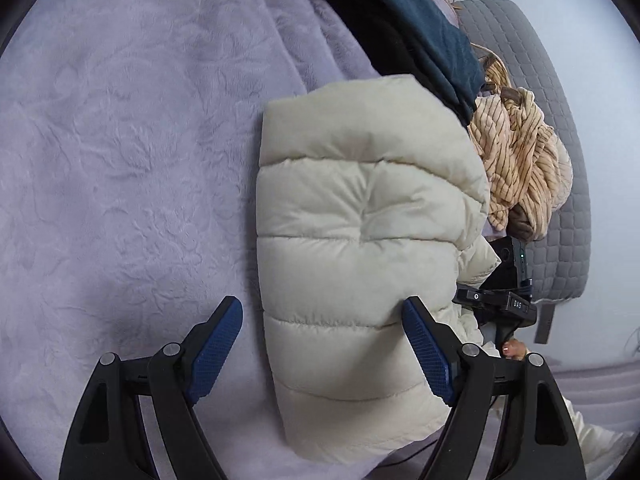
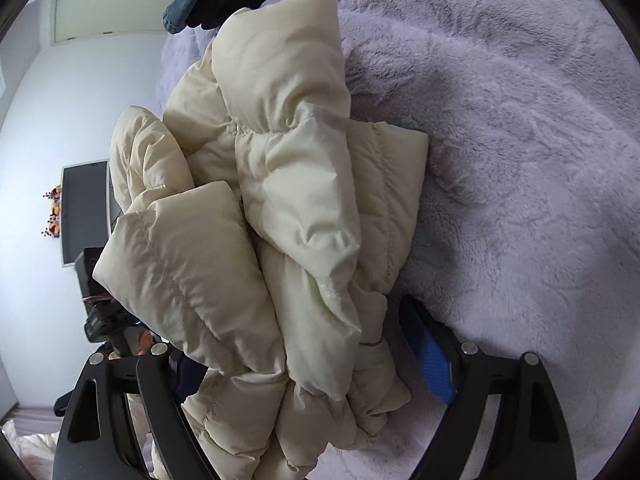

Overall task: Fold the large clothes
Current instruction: 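Press and tuck the folded jacket bundle with both tools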

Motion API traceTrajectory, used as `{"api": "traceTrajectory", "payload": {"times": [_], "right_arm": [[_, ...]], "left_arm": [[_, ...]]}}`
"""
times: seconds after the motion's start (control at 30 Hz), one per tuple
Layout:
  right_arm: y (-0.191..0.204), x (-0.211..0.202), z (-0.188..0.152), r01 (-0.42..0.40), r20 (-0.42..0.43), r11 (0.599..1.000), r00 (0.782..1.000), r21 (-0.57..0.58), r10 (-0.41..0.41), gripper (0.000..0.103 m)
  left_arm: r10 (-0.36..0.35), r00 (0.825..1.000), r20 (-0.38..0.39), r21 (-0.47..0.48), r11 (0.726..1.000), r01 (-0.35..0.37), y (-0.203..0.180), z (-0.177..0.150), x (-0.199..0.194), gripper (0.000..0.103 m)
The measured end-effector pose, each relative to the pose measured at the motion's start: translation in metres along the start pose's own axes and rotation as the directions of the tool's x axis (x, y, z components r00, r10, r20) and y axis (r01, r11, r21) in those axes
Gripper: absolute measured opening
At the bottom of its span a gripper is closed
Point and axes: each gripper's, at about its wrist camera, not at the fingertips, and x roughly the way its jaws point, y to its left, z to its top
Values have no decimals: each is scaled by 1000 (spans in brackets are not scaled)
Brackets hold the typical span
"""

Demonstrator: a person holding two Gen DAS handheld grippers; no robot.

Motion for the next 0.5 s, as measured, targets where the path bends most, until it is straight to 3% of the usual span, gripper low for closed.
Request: {"api": "traceTrajectory", "payload": {"times": [0.07, 0.13, 0.17, 0.4, 0.47, 0.5], "right_arm": [[-1, 7, 3, -28, -15, 1000, 1000, -4, 28, 88], [-1, 14, 7, -42, -24, 999, 999, -11, 42, 88], [-1, 17, 8, -48, -27, 999, 999, -14, 48, 88], [-5, 35, 11, -90, -16, 996, 996, 10, 90, 86], [-3, 34, 8, -145, 1, 989, 989, 22, 145, 60], [-1, 32, 2, -150, 10, 989, 989, 18, 150, 56]], "left_arm": [[-46, 999, -19, -5, 999, 46, 4, -1, 17, 82], [-50, 999, -15, 14, 999, 50, 1, 0, 31, 95], [-54, 998, -13, 25, 998, 54, -1, 1, 36, 97], [-21, 1000, 3, 35, 999, 21, -7, 3, 61, 101], [-7, 1000, 27, 44, 999, 6, -11, -1, 57, 95], [-2, 999, 38, 57, 998, 0, -13, -3, 53, 89]]}}
